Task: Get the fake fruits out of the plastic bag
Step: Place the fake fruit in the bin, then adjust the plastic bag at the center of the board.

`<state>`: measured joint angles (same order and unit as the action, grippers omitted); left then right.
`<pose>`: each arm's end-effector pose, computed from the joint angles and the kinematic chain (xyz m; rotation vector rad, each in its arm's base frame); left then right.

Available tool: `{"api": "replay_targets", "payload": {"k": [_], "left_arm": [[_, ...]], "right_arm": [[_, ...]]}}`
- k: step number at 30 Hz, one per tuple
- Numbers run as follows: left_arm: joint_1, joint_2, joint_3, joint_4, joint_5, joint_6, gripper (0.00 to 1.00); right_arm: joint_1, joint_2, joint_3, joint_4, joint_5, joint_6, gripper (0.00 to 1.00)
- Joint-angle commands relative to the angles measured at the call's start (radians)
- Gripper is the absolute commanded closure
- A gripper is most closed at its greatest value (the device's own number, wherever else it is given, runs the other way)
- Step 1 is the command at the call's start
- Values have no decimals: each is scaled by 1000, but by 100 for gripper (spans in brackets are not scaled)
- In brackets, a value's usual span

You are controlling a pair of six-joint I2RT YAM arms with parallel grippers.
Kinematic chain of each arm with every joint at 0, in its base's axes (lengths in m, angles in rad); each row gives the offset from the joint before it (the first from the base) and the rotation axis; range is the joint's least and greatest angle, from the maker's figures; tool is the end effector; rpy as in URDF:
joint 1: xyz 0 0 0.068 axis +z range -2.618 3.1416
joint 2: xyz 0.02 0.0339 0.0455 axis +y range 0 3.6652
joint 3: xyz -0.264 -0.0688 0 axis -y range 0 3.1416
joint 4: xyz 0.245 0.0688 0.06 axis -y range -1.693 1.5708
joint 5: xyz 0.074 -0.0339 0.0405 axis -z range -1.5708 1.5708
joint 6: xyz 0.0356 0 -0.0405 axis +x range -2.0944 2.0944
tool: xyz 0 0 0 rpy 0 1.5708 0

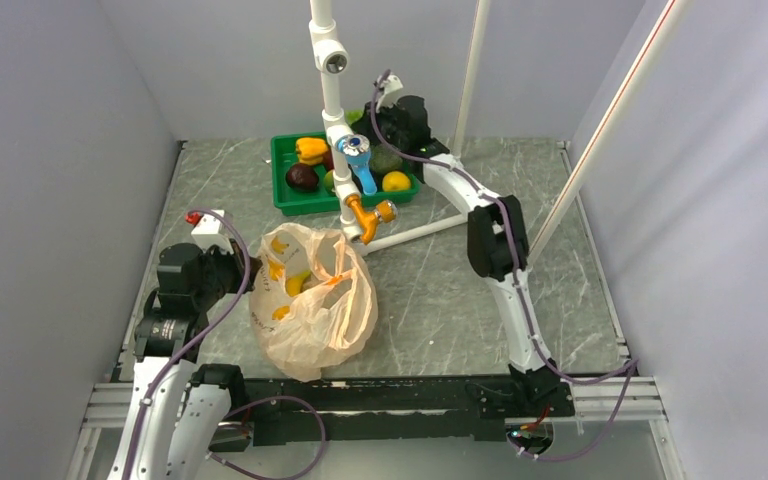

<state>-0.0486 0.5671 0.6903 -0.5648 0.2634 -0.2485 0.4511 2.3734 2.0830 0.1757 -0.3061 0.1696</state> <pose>0.1305 -0.0156 0.2987 -0.0329 2.0250 -0.4536 0.5074 0.2577 0.2719 -0.4744 1.6662 0.7193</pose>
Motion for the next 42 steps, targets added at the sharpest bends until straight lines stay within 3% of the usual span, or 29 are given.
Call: {"api": "replay_targets", "payload": {"k": [1, 4, 8, 11, 16, 22, 25, 30, 35, 37, 38, 42], "left_arm": [[-18, -6, 2, 27, -32, -1, 100], [-24, 7, 9, 17, -38, -1, 98], [-33, 1, 8, 22, -37, -4, 74], [-38, -2, 10, 18, -30, -2, 68], [-49, -25, 7, 19, -36, -5, 69], [-56, -37, 10, 27, 4, 4, 83], [-56, -73, 10, 36, 30, 10, 100], [-56, -122, 57, 60, 27, -9, 100], [-56, -74, 227, -29, 40, -23, 98], [-56, -47, 286, -101, 75, -31, 95], [-56, -38, 299, -129, 98, -36, 85], [-56, 15, 288, -144, 151, -19, 27]], "right_arm": [[35, 138, 281, -167, 49, -60, 65], [47, 157, 303, -184, 141, -65, 27], [45, 127, 281, -198, 144, -66, 5], [46, 60, 239, -253, 167, -45, 1], [37, -221, -52, -303, 276, 88, 1], [28, -615, -519, -296, 426, 312, 1], [29, -819, -798, -207, 412, 402, 1], [64, -1121, -1194, -92, 341, 494, 1], [209, -1340, -1354, -197, 312, 407, 1], [240, -1431, -1421, -218, 217, 369, 1], [242, -1480, -1462, -201, 142, 351, 1], [268, -1637, -1599, -81, -125, 312, 1]]}}
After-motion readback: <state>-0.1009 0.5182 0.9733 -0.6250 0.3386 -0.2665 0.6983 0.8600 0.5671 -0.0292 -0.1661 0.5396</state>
